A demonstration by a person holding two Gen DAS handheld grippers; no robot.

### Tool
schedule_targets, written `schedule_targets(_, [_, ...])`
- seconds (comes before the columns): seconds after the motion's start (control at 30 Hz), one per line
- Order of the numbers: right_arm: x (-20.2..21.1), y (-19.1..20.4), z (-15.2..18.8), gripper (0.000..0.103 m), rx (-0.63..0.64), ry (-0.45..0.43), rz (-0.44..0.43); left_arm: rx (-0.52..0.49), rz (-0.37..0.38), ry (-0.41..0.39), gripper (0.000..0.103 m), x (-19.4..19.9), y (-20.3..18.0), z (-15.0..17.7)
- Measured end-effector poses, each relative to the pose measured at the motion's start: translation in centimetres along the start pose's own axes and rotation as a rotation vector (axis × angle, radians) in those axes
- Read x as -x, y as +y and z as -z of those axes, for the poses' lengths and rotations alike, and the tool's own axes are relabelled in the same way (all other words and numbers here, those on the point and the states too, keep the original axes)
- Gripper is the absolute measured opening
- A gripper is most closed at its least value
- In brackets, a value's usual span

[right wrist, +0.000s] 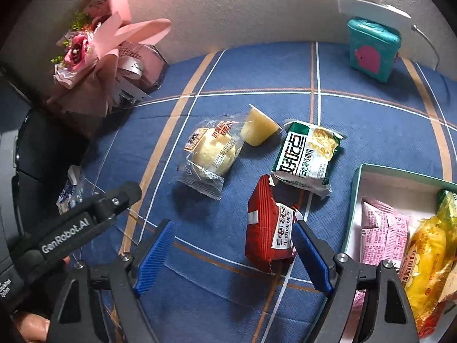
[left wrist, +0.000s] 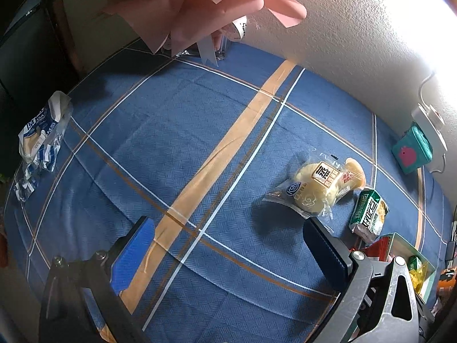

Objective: Organize snacks
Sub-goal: 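Lower the right tool onto the red milk biscuit packet while the left approaches the steamed bun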

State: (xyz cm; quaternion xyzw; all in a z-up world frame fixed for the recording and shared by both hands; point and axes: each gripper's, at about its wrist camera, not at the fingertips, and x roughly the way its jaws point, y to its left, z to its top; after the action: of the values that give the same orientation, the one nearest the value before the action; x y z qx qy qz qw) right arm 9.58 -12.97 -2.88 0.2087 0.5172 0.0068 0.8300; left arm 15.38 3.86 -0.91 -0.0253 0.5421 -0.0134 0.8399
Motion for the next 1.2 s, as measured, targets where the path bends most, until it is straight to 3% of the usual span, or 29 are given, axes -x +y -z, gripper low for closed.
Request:
schedule_targets(0.43, [-0.2,0.0,-0.2,0.086,-0.017,-0.004,-0.013,0.009,-0.016,-0.001,0.103,0.2,0.2,-0.1])
schedule_targets(0.93, [-3.4,0.3,0.5,0.086,-0.019,0.034,0.097,-0.004,-0.096,0.045,0.103,-2.5,0.6,0.8])
schedule_targets(1.2, [-5.2,1.6,0.4,0.088,-0.010,0.026,0.172,0.052,-0.132,0.063,0.103,-3.5,2.5,1.1])
